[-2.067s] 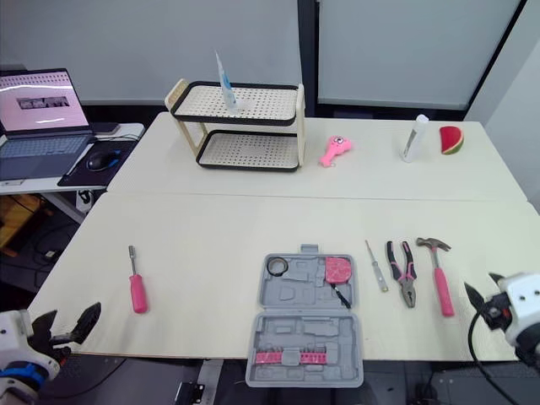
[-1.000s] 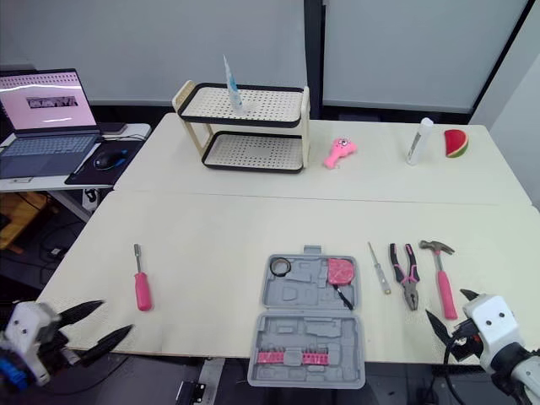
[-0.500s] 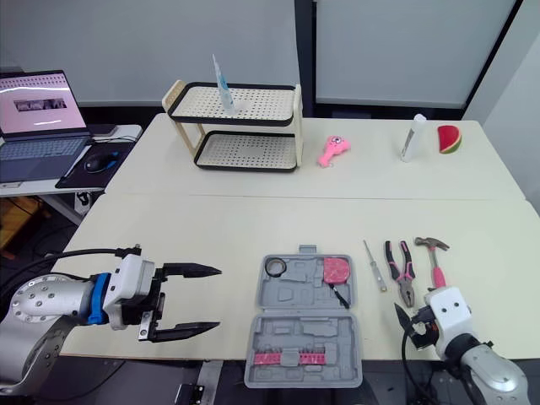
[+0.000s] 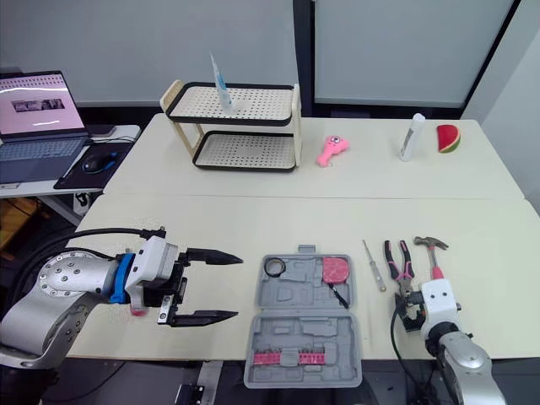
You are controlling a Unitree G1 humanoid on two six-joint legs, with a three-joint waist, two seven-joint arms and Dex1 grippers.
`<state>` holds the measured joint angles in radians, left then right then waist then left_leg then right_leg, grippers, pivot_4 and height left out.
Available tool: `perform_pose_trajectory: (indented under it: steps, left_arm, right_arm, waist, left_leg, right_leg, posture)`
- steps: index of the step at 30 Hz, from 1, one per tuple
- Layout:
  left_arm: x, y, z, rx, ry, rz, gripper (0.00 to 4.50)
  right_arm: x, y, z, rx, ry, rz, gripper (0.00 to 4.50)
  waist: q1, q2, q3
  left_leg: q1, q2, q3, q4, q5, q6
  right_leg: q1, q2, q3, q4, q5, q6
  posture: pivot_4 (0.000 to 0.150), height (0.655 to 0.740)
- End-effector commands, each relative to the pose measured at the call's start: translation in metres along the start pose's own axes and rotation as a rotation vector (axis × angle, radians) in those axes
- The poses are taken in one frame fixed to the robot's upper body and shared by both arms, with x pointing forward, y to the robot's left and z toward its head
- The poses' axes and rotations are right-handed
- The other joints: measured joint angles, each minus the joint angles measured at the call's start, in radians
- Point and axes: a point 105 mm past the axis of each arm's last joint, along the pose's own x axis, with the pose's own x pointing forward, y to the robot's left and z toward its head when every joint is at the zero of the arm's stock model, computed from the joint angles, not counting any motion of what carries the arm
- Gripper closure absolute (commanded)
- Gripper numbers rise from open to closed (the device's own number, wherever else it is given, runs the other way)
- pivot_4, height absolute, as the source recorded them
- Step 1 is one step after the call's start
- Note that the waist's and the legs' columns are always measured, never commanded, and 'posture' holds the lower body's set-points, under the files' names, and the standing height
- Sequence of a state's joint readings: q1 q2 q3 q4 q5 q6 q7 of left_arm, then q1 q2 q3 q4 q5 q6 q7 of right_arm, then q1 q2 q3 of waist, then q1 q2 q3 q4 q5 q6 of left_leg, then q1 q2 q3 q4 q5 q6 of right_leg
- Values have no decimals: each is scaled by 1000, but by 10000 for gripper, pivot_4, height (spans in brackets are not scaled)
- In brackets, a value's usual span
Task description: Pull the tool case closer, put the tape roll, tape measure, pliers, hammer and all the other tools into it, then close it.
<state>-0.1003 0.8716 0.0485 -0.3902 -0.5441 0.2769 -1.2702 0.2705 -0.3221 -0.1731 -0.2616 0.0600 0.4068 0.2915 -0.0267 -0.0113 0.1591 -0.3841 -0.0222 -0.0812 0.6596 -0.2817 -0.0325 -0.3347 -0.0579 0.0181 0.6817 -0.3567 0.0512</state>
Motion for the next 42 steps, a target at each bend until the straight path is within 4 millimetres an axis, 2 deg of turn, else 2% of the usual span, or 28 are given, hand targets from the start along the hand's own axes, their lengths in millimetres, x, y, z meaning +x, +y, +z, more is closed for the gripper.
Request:
perform_pose_trajectory:
  steps: [1, 4, 5, 7, 10, 13, 24, 27, 32, 37, 39, 42]
  left_arm:
    - [3, 0, 5, 21, -15, 1, 0]
    - [6, -1, 7, 19, -22, -3, 0]
    - [6, -2, 7, 18, -24, -4, 0]
    - [7, -2, 8, 18, -27, -5, 0]
    - [8, -2, 10, 19, -32, -5, 0]
    - [10, -1, 12, 22, -35, -7, 0]
    - [11, 3, 16, 33, -37, -5, 0]
    - [9, 2, 15, 35, -31, 1, 0]
    - [4, 5, 14, 27, -35, 46, 0]
    - [-4, 7, 17, 7, -46, 87, 0]
    - [-10, 7, 14, 1, -31, 105, 0]
    - [-18, 6, 8, -7, 2, 127, 0]
  right_arm:
    - [3, 6, 5, 15, -26, 1, 321]
    - [7, 12, 4, 39, -24, 7, 321]
    - [8, 13, 3, 52, -19, 4, 2026]
    - [8, 13, 2, 77, -11, -10, 6742]
    - [8, 13, 1, 91, -9, -20, 16942]
    - [8, 12, 1, 94, -6, -30, 22405]
    - [6, 11, 4, 123, -21, -63, 31750]
    - [5, 11, 9, 127, -42, -62, 32007]
    - [2, 7, 34, 113, -141, -65, 32008]
    - [-5, 9, 68, 46, -244, -6, 32009]
    - [-12, 8, 89, -20, -294, 40, 32009]
    - [-19, 9, 106, -141, -312, 129, 32009]
  waist:
    - [-1, 0, 0]
    - [-1, 0, 0]
    - [-1, 0, 0]
    - [-1, 0, 0]
    - [-1, 0, 0]
    - [1, 0, 0]
    - [0, 0, 0]
    - [0, 0, 0]
    - [0, 2, 1]
    - [-3, 4, 3]
    - [-3, 4, 3]
    - [-2, 4, 4]
  left_leg:
    - [0, 0, 0, 0, 0, 0]
    - [0, 0, 0, 0, 0, 0]
    - [0, 0, 0, 0, 0, 0]
    - [0, 0, 0, 0, 0, 0]
    - [0, 0, 0, 0, 0, 0]
    - [0, 0, 0, 0, 0, 0]
    - [0, 0, 0, 0, 0, 0]
    - [0, 0, 0, 0, 0, 0]
    - [0, 0, 0, 0, 0, 0]
    - [0, 0, 0, 0, 0, 0]
    - [-1, 0, 0, 0, 0, 0]
    - [-1, 0, 0, 0, 0, 0]
  right_leg:
    - [0, 0, 0, 0, 0, 0]
    - [0, 0, 0, 0, 0, 0]
    - [0, 0, 0, 0, 0, 0]
    - [0, 0, 0, 0, 0, 0]
    - [0, 0, 0, 0, 0, 0]
    - [0, 0, 0, 0, 0, 0]
    - [0, 0, 0, 0, 0, 0]
    - [0, 0, 0, 0, 0, 0]
    - [0, 0, 0, 0, 0, 0]
    - [-1, 0, 1, 1, 0, 0]
    - [-1, 0, 1, 0, 0, 0]
    - [-1, 0, 0, 0, 0, 0]
  posture:
    - [1500, 7290]
    - [1500, 7290]
    - [1500, 7290]
    - [1500, 7290]
    - [1500, 7290]
    - [1500, 7290]
    - [1500, 7290]
    - [1500, 7290]
    - [1500, 7290]
    - [1500, 7290]
    - [1500, 7290]
    - [1500, 7290]
